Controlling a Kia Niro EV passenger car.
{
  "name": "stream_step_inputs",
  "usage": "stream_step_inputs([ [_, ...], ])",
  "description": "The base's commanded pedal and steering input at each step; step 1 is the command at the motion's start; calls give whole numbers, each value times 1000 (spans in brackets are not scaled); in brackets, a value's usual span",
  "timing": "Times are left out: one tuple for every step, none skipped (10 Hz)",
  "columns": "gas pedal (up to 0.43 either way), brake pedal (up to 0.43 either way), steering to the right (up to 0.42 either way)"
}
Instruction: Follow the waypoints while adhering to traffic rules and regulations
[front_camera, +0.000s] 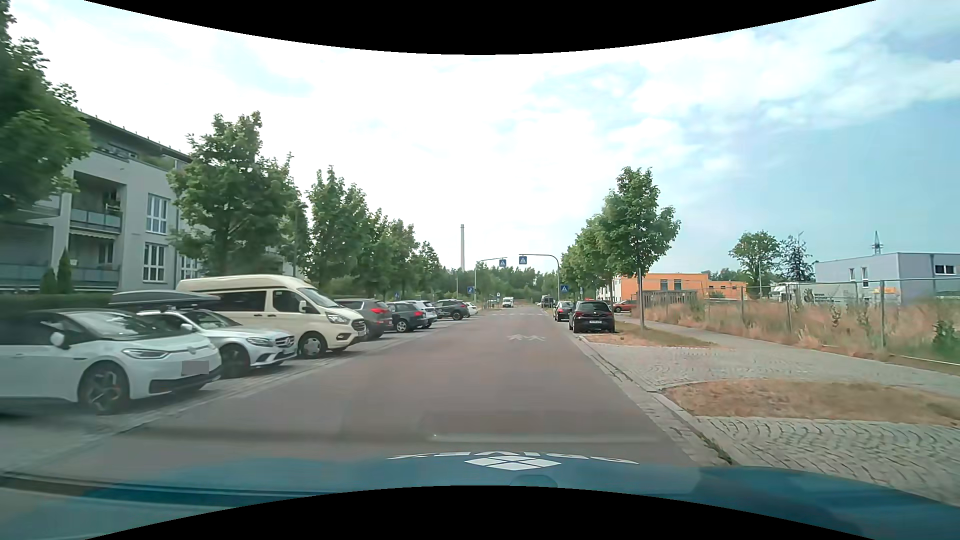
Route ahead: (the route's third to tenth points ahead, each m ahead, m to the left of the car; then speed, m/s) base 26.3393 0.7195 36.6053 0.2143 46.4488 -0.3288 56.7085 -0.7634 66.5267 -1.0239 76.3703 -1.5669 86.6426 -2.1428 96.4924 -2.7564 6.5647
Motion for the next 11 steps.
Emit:
stream_step_inputs([
  [228,0,35],
  [240,0,24],
  [240,0,19],
  [240,0,16],
  [240,0,13],
  [240,0,13],
  [240,0,11],
  [240,0,11],
  [240,0,11],
  [228,0,14],
  [177,0,18],
])
